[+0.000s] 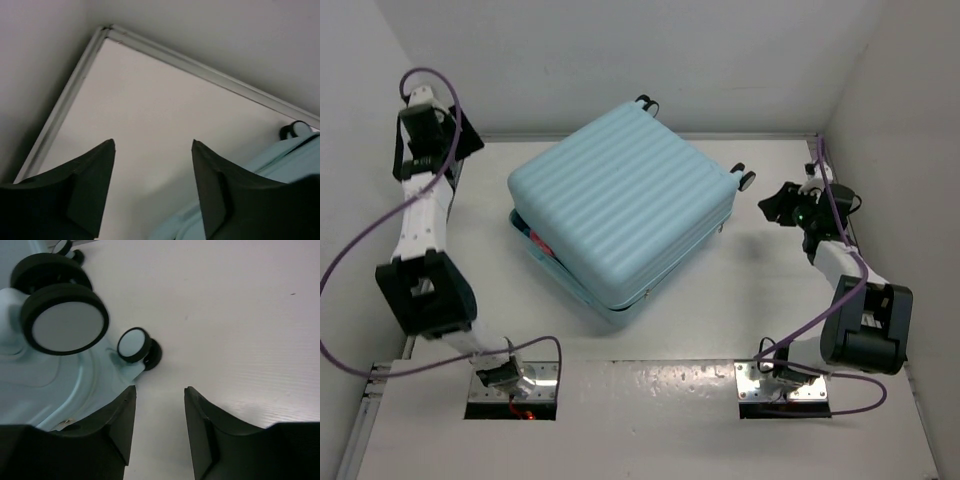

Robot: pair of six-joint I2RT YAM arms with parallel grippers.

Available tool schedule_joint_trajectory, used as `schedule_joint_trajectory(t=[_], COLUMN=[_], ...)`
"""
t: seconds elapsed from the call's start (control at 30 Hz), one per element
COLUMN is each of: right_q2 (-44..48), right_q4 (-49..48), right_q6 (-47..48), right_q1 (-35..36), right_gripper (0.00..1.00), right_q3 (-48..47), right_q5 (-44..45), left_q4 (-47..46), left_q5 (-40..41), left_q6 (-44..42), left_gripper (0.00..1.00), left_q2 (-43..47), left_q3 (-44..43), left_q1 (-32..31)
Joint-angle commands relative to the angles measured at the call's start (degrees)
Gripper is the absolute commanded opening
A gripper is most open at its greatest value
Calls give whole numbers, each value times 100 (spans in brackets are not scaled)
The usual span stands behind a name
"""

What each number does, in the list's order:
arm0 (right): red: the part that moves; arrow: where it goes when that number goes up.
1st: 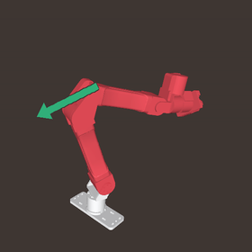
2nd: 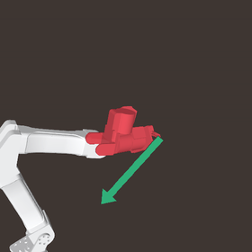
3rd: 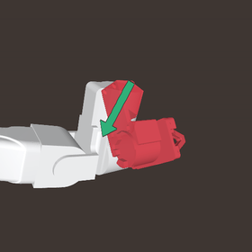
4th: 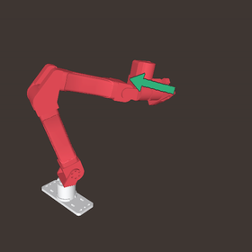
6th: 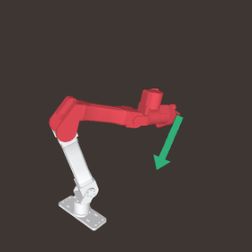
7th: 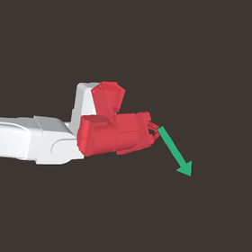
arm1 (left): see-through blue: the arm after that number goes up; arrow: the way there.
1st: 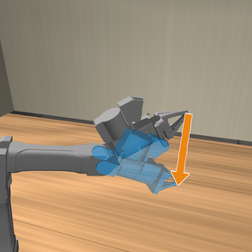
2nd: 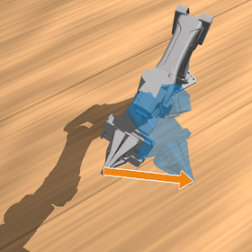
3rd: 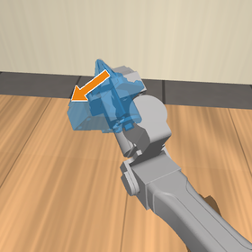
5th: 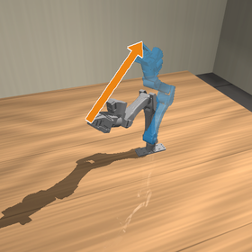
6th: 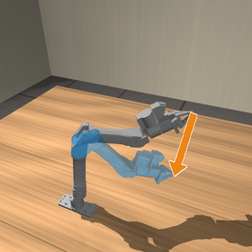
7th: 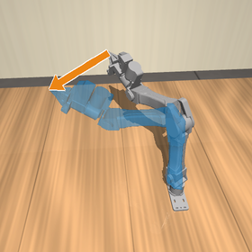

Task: Pack the luggage

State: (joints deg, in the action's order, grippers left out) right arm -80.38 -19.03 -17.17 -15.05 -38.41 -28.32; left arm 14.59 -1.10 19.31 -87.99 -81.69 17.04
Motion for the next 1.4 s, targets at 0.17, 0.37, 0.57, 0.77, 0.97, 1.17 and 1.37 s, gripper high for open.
schedule_joint_trajectory(t=[0.17, 0.37, 0.57, 0.77, 0.97, 1.17, 1.37], right_q2=[5, 329, 567, 374, 339, 426, 444], right_q4=[996, 1463, 1367, 1191, 1007, 1033, 822], right_q6=[-358, -296, -392, -419, -577, -630, -858], right_q1=[510, 1196, 2093, 2419, 2419, 2480, 2516], right_gripper=[33, 28, 27, 27, 28, 29, 29], right_q3=[-395, -334, -333, -500, -799, -738, -509], right_q5=[-1800, -2029, -1801, -1598, -1686, -1712, -1563], left_q4=[114, 325, 378, 439, 1027, 347, -1063], left_q5=[-2104, -2798, -3605, -4450, -4662, -2616, -498], left_q6=[-665, -990, -1455, -2202, -2748, -1770, -543], left_gripper=[49, 37, 25, 20, 12, 42, 76], left_q2=[-2125, -2679, -2435, -1540, -809, -396, 132], left_q3=[-1630, -1763, -1553, -982, -445, 64, 487], left_q1=[-332, -719, -886, -1062, -1176, -1037, -562])
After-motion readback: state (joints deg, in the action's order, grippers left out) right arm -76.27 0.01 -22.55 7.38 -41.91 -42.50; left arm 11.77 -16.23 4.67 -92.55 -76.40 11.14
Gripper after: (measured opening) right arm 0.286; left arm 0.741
